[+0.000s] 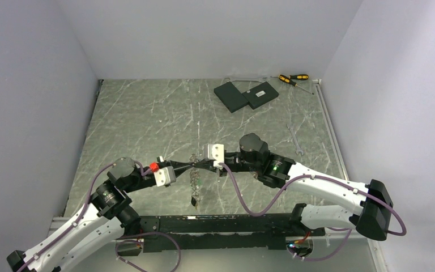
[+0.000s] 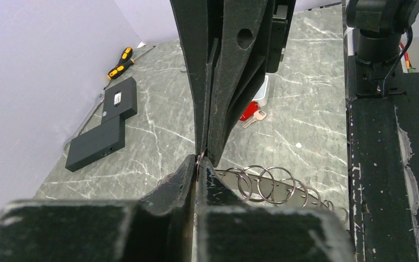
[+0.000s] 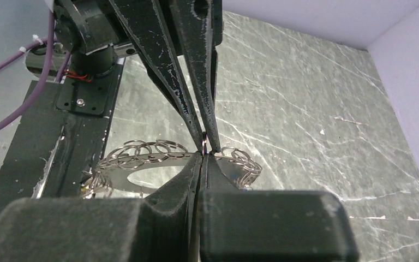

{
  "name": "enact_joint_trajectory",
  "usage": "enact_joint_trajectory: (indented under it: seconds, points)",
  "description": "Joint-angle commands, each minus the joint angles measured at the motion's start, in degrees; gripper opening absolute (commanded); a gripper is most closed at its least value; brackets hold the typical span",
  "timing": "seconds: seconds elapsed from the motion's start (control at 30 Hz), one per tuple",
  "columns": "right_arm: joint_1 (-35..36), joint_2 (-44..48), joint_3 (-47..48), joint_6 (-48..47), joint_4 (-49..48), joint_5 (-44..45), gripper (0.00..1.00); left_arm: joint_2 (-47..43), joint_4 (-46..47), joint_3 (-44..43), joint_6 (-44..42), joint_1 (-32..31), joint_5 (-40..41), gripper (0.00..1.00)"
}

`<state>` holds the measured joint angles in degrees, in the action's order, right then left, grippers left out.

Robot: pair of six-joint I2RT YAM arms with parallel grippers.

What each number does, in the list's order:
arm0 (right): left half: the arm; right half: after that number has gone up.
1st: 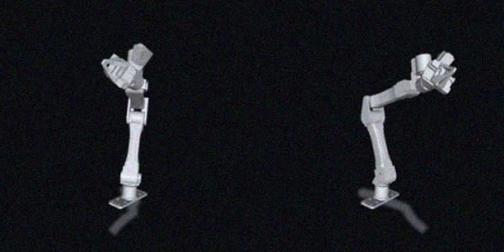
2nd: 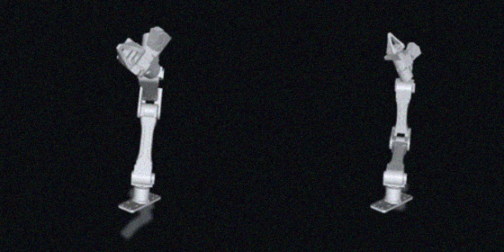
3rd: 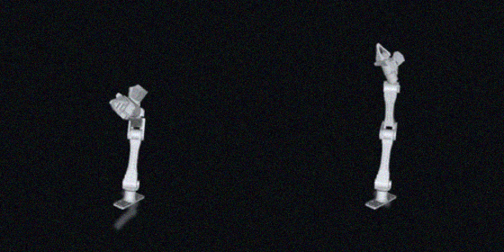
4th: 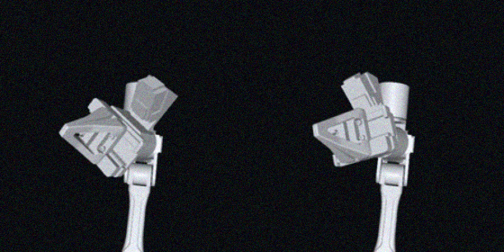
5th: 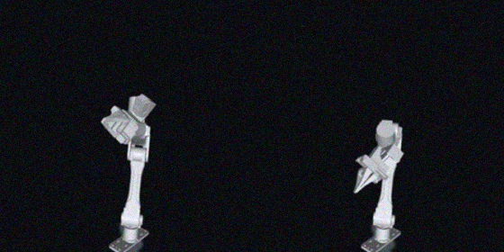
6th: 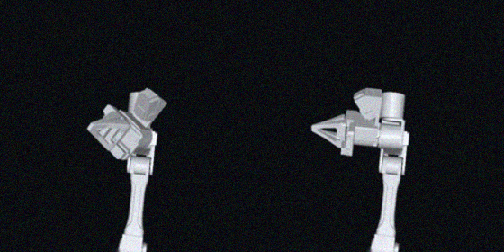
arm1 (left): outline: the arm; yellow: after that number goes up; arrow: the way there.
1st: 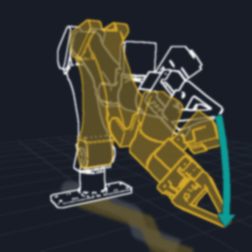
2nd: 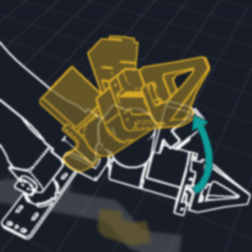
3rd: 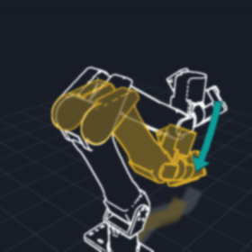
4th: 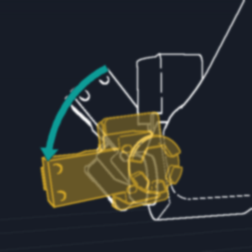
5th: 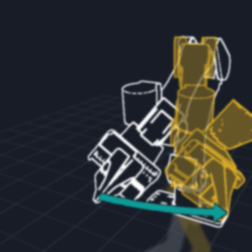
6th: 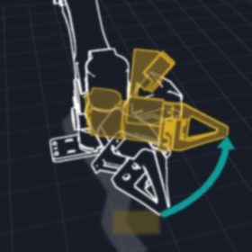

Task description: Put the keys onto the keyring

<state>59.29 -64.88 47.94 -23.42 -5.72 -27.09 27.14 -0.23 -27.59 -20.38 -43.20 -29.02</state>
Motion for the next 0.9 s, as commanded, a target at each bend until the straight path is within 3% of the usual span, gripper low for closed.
enact_joint_trajectory:
  seconds: [0.0, 0.13, 0.23, 0.37, 0.6, 0.87]
  points:
    - [0.04, 1.28, 1.52, -1.53, -4.38, 0.34, 0.00, -0.98, 4.16, -0.74, -1.12, -0.16, -3.02, 0.22]
    - [0.04, 2.08, 0.60, -4.15, -3.19, 4.41, 0.00, -1.33, 1.90, -1.05, -1.39, -0.14, -3.83, 0.74]
    - [0.04, 3.12, -0.46, -6.02, -2.53, 7.55, 0.00, -1.76, 0.83, -0.83, -2.08, -0.13, -3.71, 0.87]
    - [-0.01, 4.66, -1.71, -8.04, -2.32, 10.89, 0.00, -2.74, 1.22, -0.16, -1.84, -0.06, -2.57, 0.90]
    - [0.10, 5.64, -3.40, -8.88, -5.47, 18.13, 0.00, -3.56, 2.01, 0.71, -1.17, -0.10, -2.28, 0.87]
    - [0.04, 5.86, -4.87, -8.04, -12.88, 36.46, 0.00, 0.77, 5.53, 0.66, 2.53, -0.12, -4.78, 0.77]
